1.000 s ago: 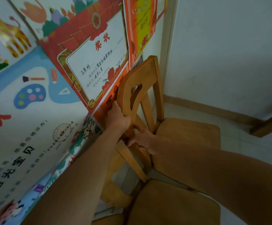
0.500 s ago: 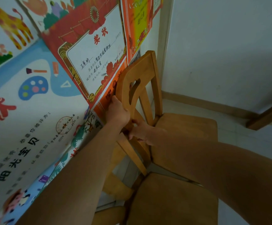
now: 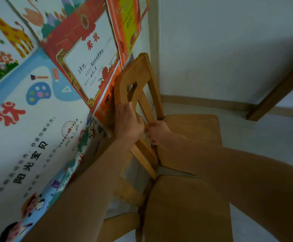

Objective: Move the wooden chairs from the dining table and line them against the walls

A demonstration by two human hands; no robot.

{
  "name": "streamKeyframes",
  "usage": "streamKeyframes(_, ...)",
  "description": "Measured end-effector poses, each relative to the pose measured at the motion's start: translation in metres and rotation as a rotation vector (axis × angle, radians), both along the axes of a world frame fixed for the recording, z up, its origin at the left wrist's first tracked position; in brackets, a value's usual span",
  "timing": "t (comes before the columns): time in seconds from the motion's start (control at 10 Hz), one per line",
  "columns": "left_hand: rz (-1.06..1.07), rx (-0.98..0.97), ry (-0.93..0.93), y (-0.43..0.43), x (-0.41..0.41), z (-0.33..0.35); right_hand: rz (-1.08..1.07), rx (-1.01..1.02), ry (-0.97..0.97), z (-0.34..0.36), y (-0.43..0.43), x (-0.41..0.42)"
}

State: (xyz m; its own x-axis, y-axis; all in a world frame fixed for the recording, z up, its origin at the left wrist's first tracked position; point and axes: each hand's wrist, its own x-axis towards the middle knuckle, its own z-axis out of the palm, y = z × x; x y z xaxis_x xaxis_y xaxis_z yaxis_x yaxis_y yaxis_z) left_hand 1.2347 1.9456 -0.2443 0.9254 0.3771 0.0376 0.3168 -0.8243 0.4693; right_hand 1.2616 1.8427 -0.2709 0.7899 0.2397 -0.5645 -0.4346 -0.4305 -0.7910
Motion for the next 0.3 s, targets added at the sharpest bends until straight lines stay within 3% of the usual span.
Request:
streamKeyframes(0.1, 0.036, -0.221, -0.030, -0.015, 0.000, 0.007, -0.126, 0.050, 0.007, 0.011, -0.023, -0.004)
streamKeyframes(0.3, 0.234, -0.849, 0.018, -0.066, -0.022, 0.020, -0.416, 0.103, -0.072, 0.030, -0.083, -0.019)
